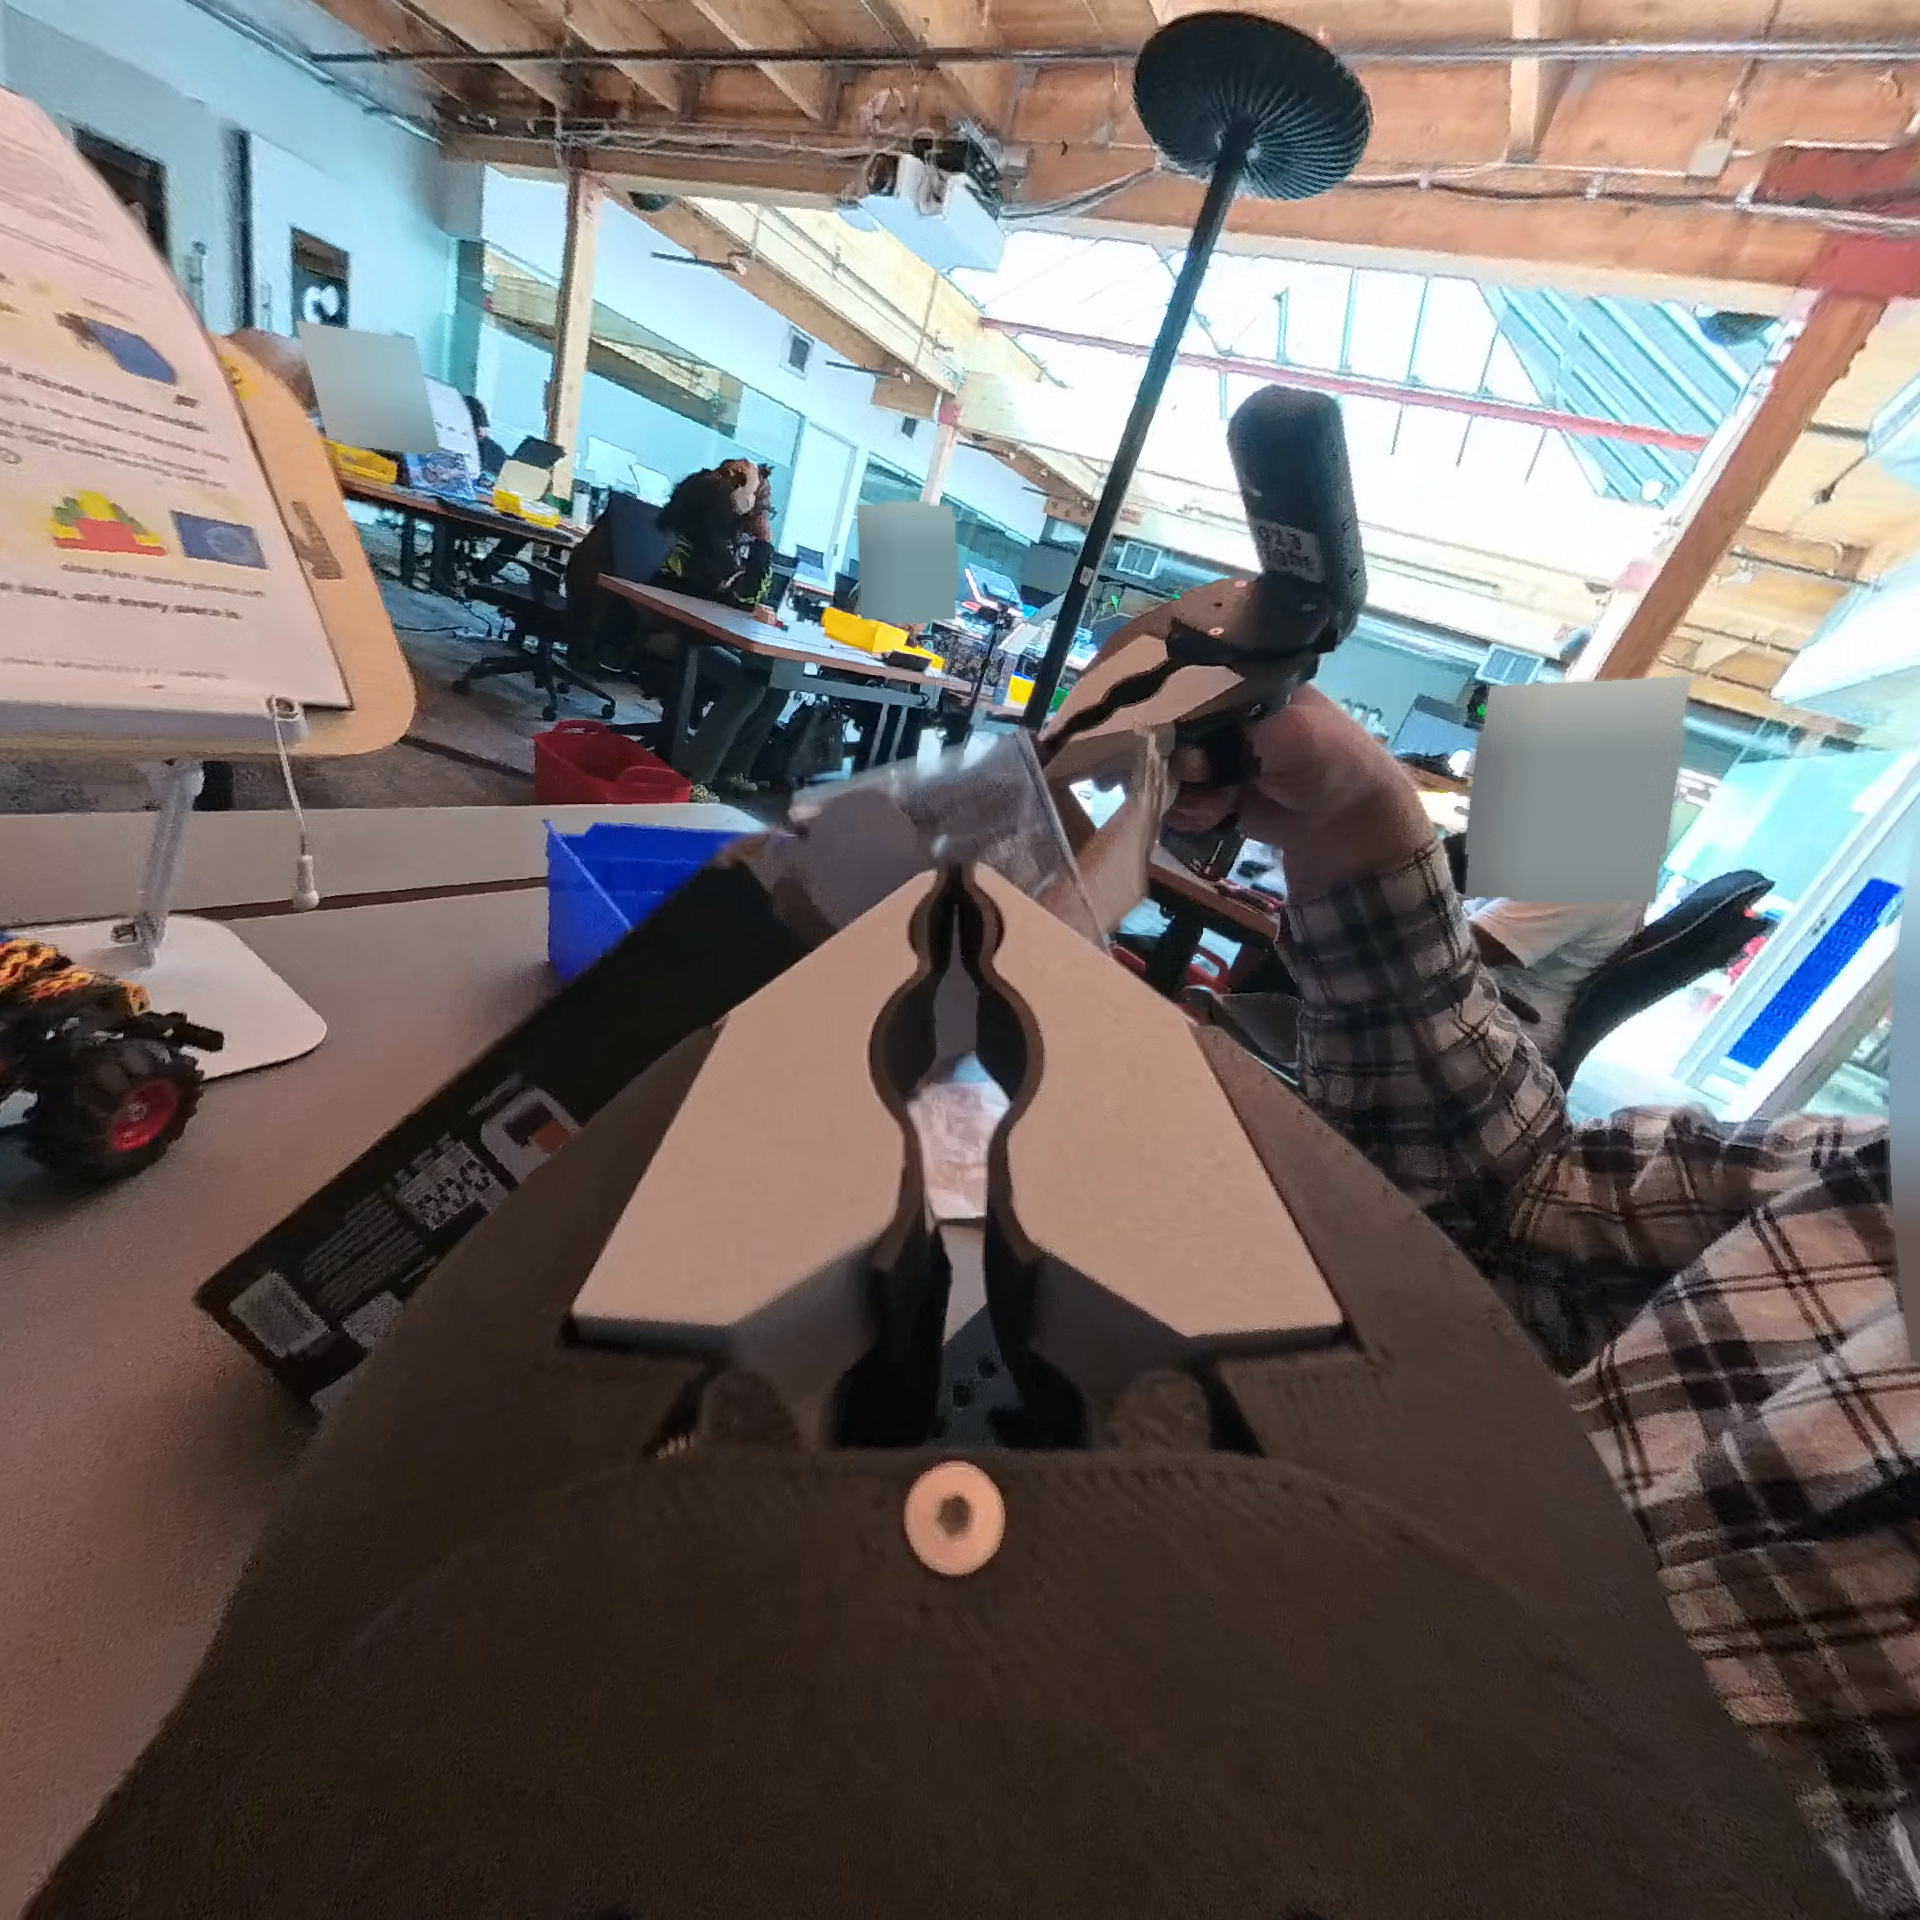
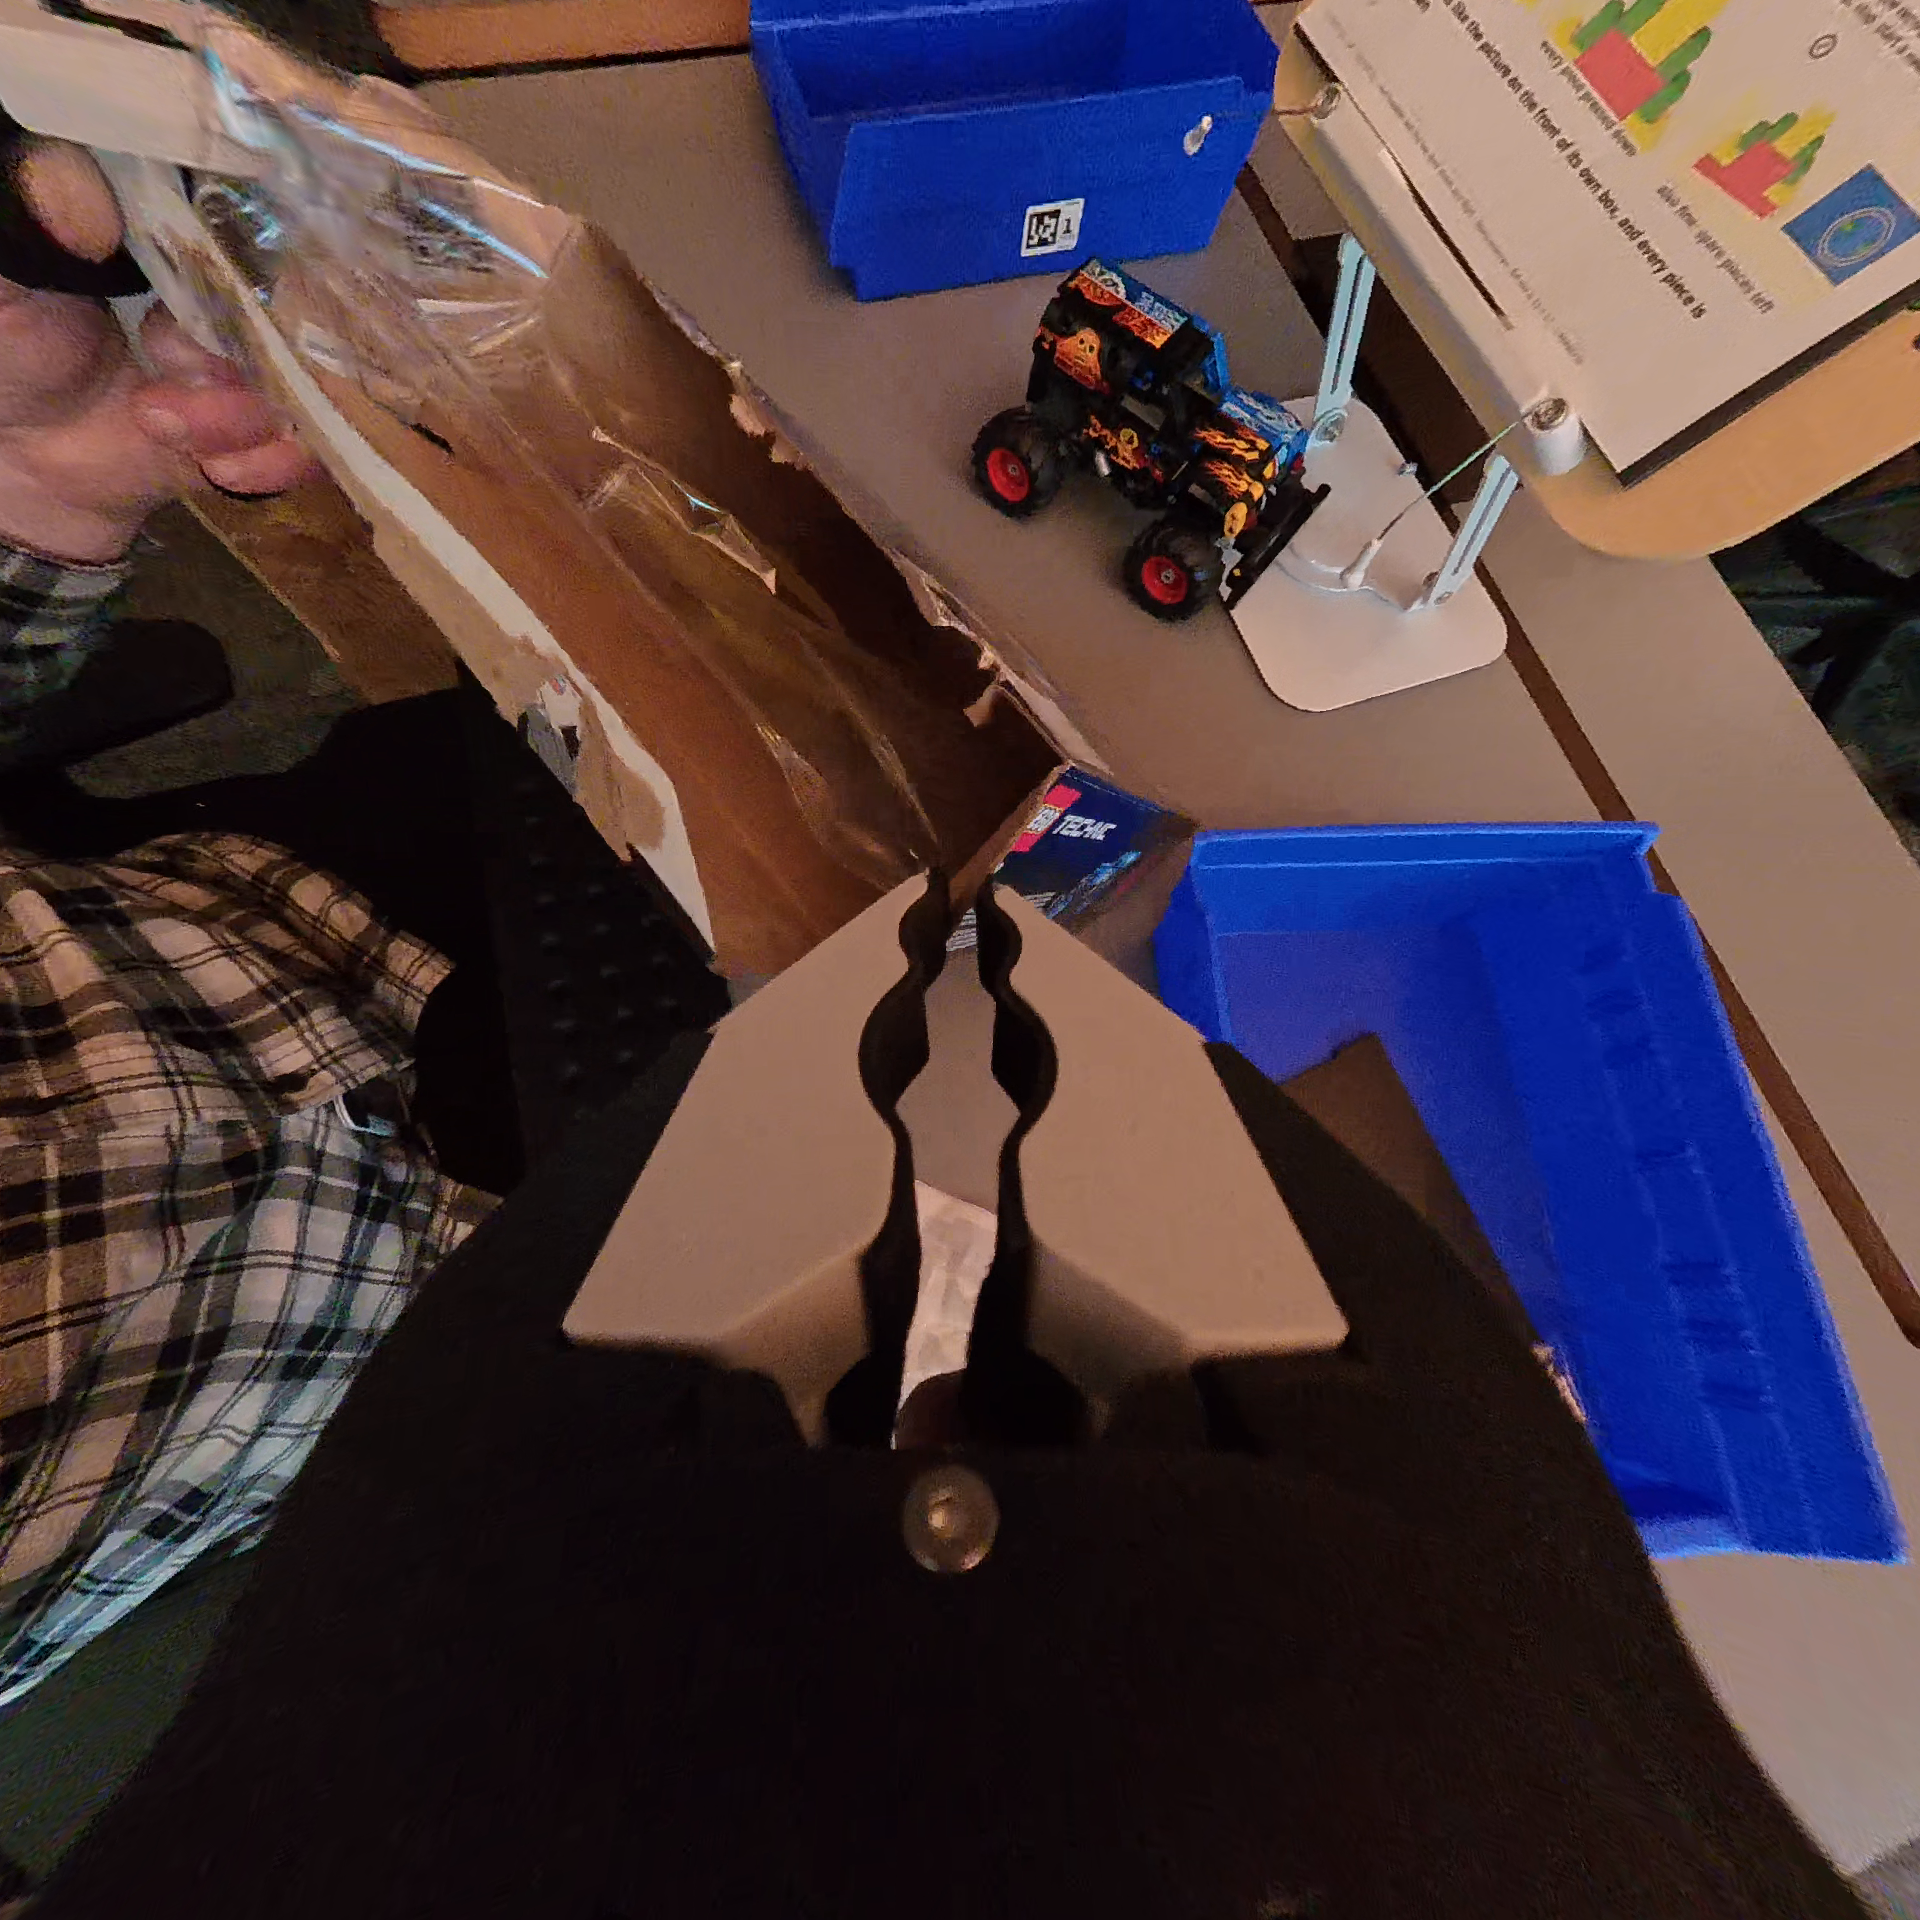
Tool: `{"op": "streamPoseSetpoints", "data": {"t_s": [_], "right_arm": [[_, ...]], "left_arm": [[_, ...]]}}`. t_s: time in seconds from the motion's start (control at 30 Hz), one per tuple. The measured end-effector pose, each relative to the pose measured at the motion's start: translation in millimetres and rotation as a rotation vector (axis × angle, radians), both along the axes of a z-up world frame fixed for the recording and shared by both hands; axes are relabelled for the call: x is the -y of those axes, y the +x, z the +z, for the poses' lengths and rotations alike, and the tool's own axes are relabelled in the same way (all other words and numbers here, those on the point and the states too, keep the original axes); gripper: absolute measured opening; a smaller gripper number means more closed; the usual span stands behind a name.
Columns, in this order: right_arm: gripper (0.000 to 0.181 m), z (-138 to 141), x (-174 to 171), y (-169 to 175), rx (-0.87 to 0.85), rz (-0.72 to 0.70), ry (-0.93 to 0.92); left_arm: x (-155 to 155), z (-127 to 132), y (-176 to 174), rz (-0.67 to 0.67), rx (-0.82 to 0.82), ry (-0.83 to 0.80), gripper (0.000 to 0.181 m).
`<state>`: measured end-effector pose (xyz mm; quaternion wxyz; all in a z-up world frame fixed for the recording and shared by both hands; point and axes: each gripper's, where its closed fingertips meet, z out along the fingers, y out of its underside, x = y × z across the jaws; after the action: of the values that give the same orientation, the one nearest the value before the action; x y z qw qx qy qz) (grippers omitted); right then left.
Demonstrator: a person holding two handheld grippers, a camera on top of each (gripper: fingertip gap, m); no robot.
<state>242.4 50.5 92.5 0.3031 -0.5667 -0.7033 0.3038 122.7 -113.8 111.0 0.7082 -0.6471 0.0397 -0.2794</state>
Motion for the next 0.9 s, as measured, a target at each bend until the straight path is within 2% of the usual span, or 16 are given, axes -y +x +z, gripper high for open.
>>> {"op": "streamPoseSetpoints", "data": {"t_s": [0.13,0.17,0.2,0.3,0.47,0.57,0.7,0.73,0.8,0.9], "right_arm": [[0.003,-5,4,2,-0.033,-0.022,0.007],[0.002,-7,4,3,-0.04,-0.033,0.009],[0.002,-11,4,4,-0.042,-0.042,0.015],[0.002,-20,6,9,-0.053,-0.045,-0.013],[0.002,-20,2,9,-0.049,-0.053,-0.001],[0.001,-12,-1,8,-0.046,-0.054,0.029],[0.001,3,-5,5,-0.053,0.0,0.041],[0.0,6,-5,3,-0.052,0.017,0.031],[0.0,11,-7,-2,-0.046,0.046,0.021],[0.0,17,-11,-12,-0.019,0.058,0.048]], "left_arm": [[-8,-2,9,-0.002,-0.084,-0.02,0.002],[-9,-6,10,-0.001,-0.099,-0.031,0.008],[-10,-13,12,-0.007,-0.103,-0.056,0.0],[-10,-27,17,-0.02,-0.105,-0.061,0.0],[-9,-34,28,-0.041,-0.161,-0.062,0.001],[-5,-28,38,-0.071,-0.223,-0.036,0.028],[6,-31,50,-0.114,-0.4,-0.009,0.04],[6,-34,47,-0.095,-0.455,-0.013,0.053],[5,-41,47,-0.099,-0.56,0.003,0.062],[5,-50,58,-0.17,-0.649,0.061,0.068]]}}
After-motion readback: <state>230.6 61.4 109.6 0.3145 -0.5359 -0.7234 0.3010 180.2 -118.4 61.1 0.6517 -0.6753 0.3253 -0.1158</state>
